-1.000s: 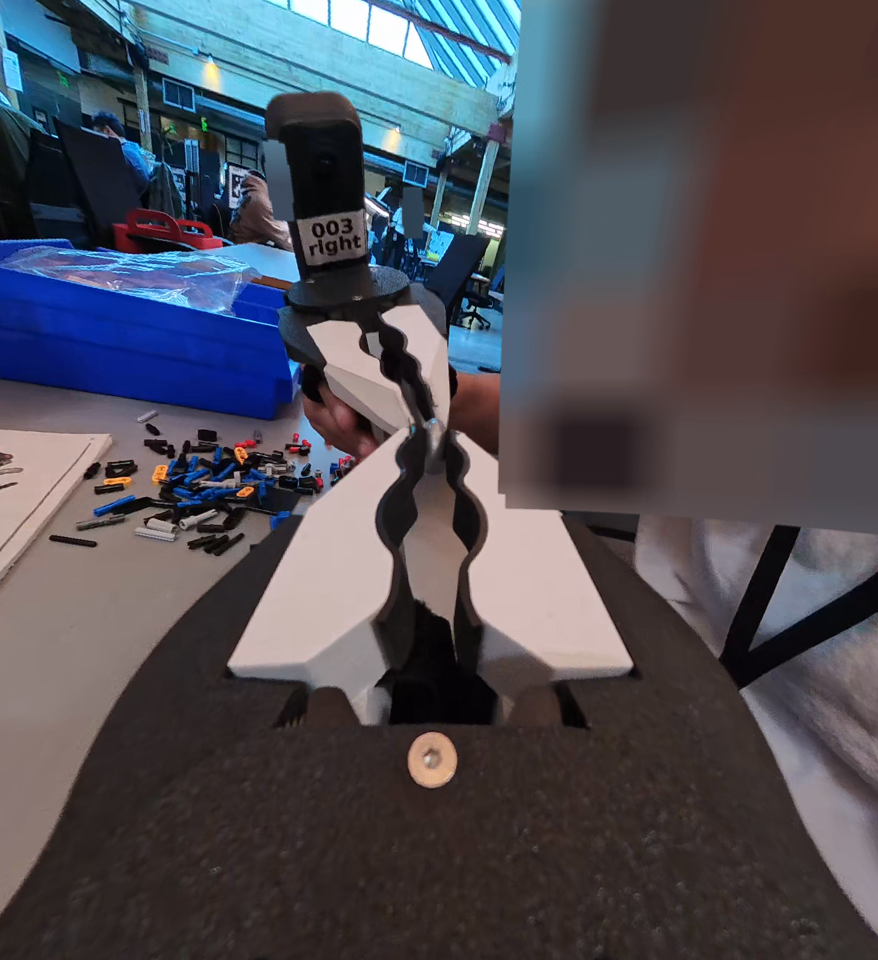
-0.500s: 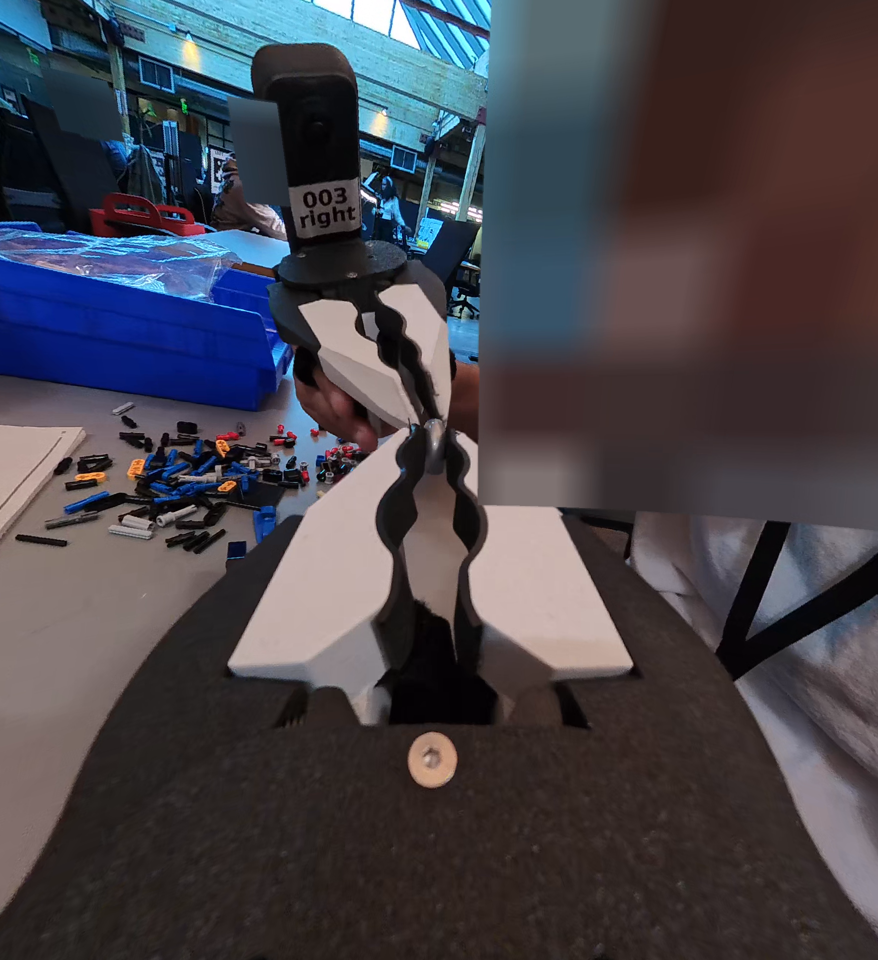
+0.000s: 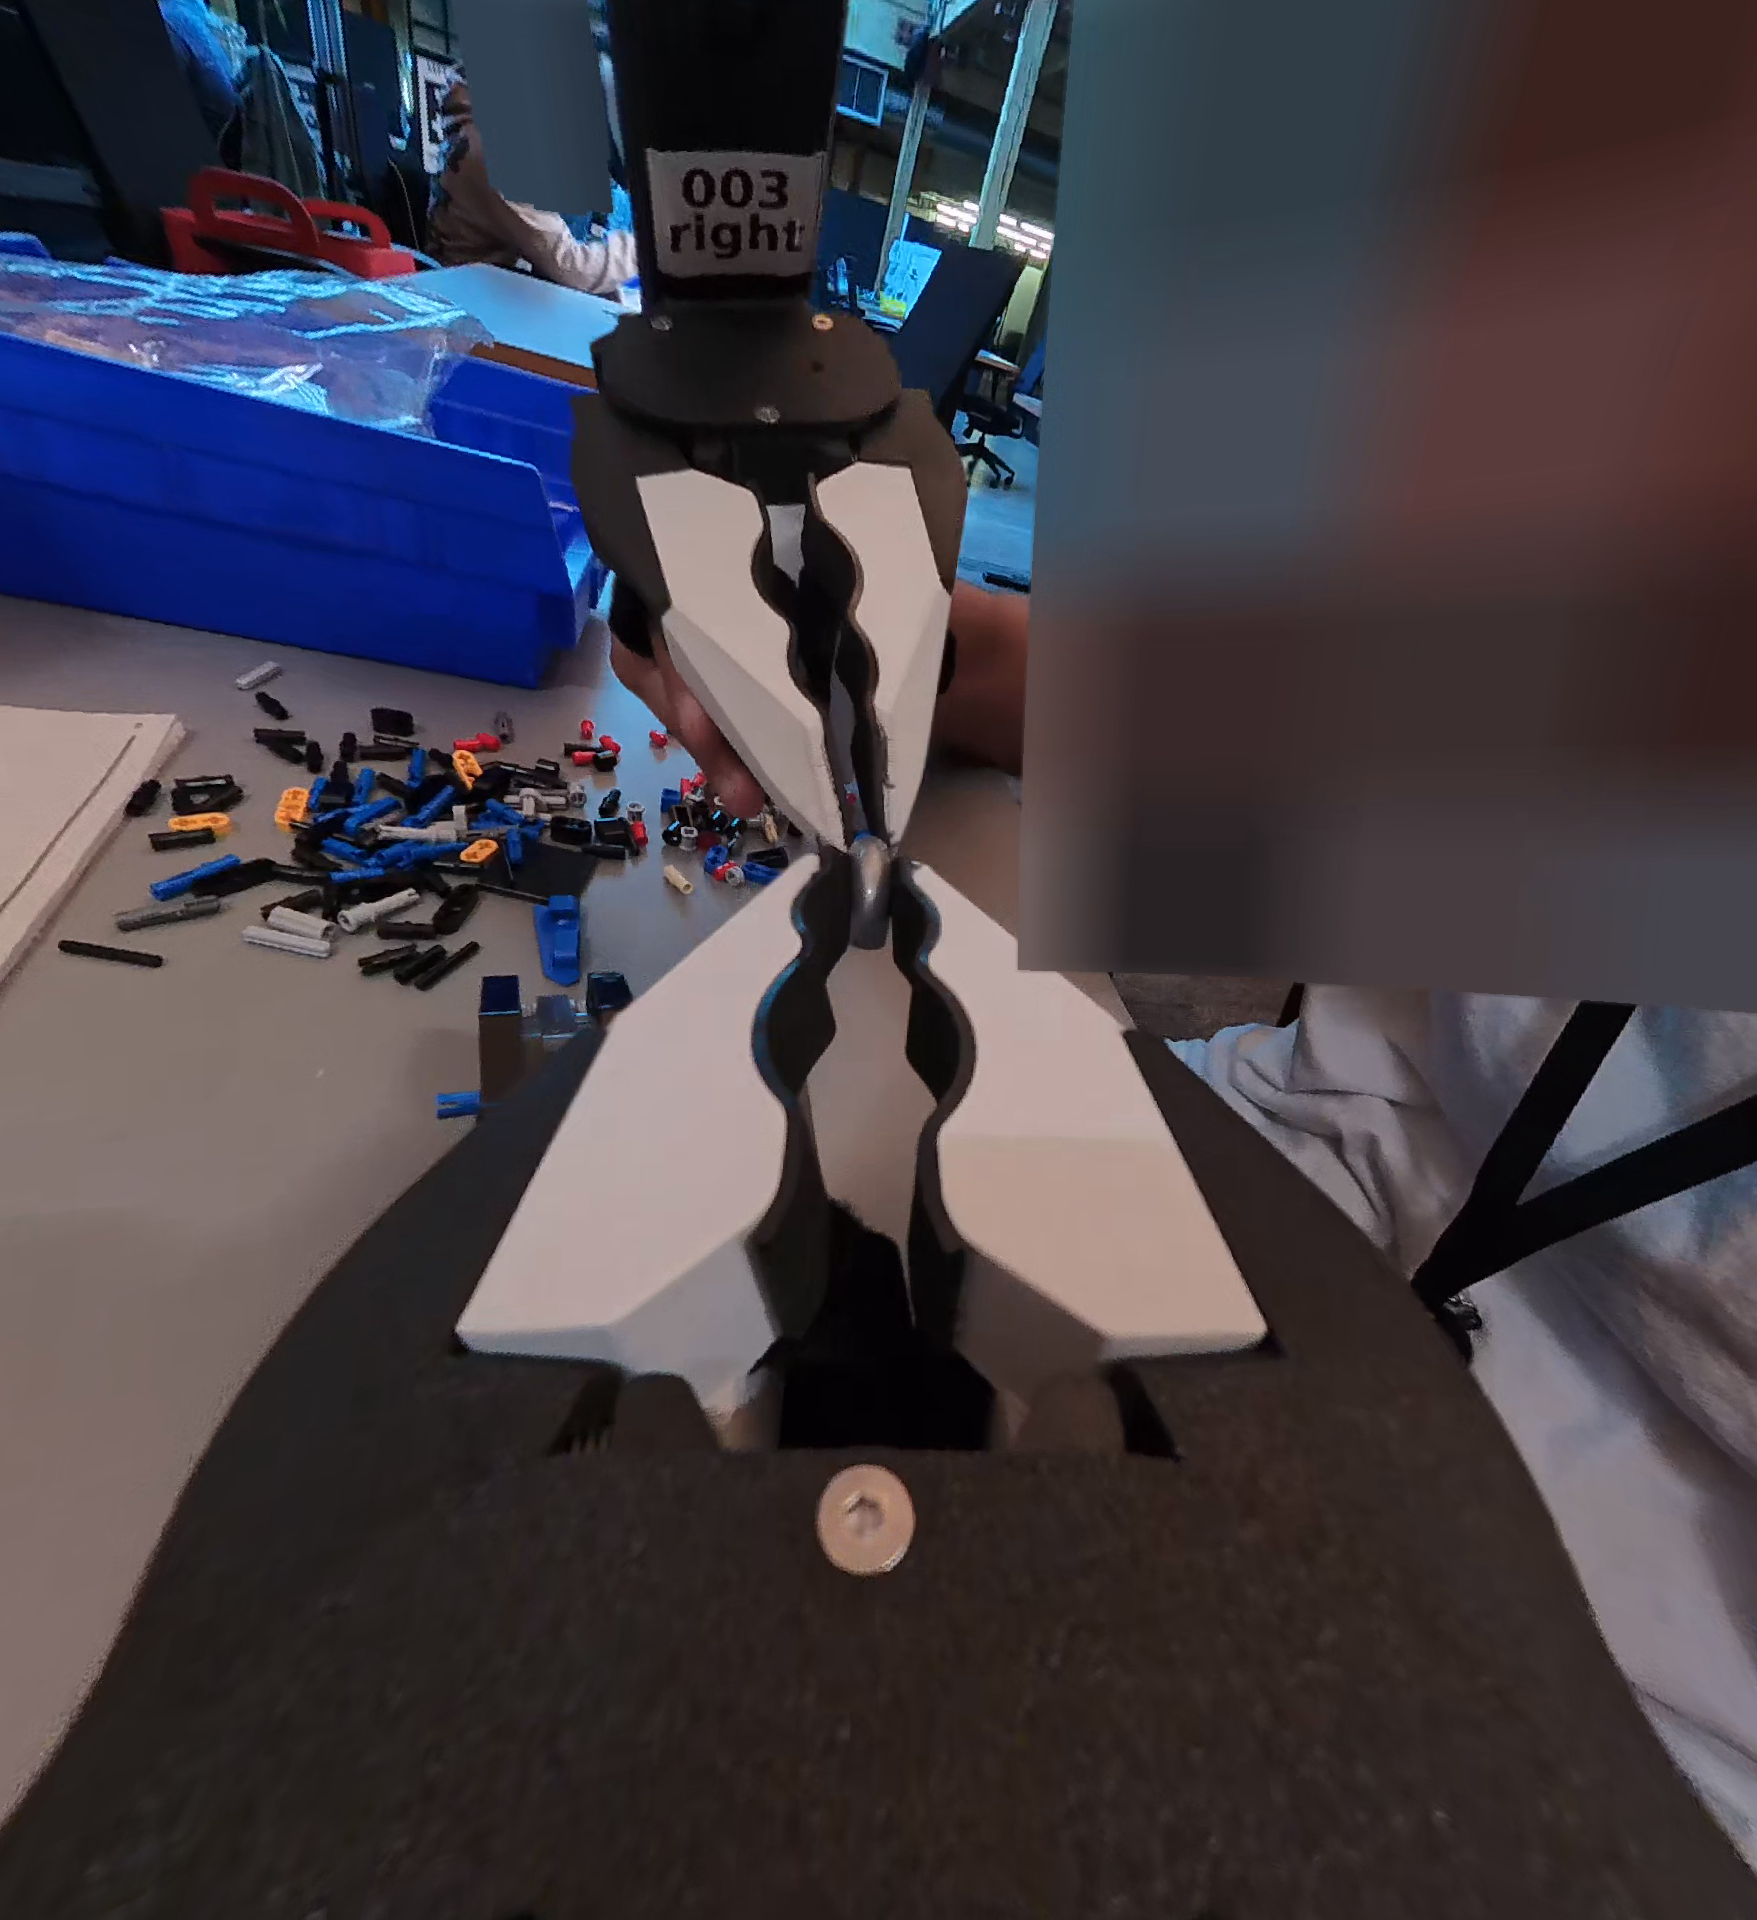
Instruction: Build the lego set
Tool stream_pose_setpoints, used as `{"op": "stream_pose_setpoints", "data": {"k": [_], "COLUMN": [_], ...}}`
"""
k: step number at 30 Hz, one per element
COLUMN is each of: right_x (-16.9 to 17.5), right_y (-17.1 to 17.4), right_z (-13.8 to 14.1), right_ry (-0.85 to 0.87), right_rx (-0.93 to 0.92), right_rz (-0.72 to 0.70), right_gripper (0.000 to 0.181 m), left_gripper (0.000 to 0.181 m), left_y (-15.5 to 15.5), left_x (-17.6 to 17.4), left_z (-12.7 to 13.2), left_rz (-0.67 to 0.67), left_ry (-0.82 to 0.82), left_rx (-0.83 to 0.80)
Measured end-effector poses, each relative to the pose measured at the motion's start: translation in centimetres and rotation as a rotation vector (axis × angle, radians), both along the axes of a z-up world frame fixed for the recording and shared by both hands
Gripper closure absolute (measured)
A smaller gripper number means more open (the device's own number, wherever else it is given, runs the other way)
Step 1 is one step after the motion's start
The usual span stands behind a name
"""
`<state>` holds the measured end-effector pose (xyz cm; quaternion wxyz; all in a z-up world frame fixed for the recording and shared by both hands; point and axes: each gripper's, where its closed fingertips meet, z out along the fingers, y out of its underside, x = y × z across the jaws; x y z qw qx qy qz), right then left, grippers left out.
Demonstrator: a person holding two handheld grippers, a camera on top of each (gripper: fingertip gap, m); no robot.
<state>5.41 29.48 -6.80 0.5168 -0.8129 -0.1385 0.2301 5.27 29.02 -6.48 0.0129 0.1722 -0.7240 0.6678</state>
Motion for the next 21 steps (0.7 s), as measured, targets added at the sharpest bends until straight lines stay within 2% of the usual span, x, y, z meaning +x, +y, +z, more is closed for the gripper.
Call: {"op": "stream_pose_setpoints", "data": {"k": [4, 10, 18, 21], "right_x": [0.1, -0.2, 0.2, 0.4], "right_y": [0.0, 0.0, 0.3, 0.3], "right_z": [-0.4, -2.4, -1.6, -2.2], "right_ry": [-0.06, -0.172, -0.102, -0.095], "right_rx": [0.005, -0.052, 0.001, -0.021], "right_rz": [-0.011, 0.011, -0.011, -0.012], "right_gripper": [0.178, 0.178, 0.178, 0.178], "left_gripper": [0.175, 0.175, 0.175, 0.175], "left_y": [0.0, 0.0, 0.1, 0.1], "left_x": [0.0, -0.4, 0.1, 0.3], "left_z": [-0.4, -2.5, -1.8, -2.3], "left_rz": [-0.011, -0.033, 0.016, 0.031], "left_ry": [0.05, 0.069, 0.015, -0.001], "left_rx": [0.008, 0.167, 0.146, 0.177]}}
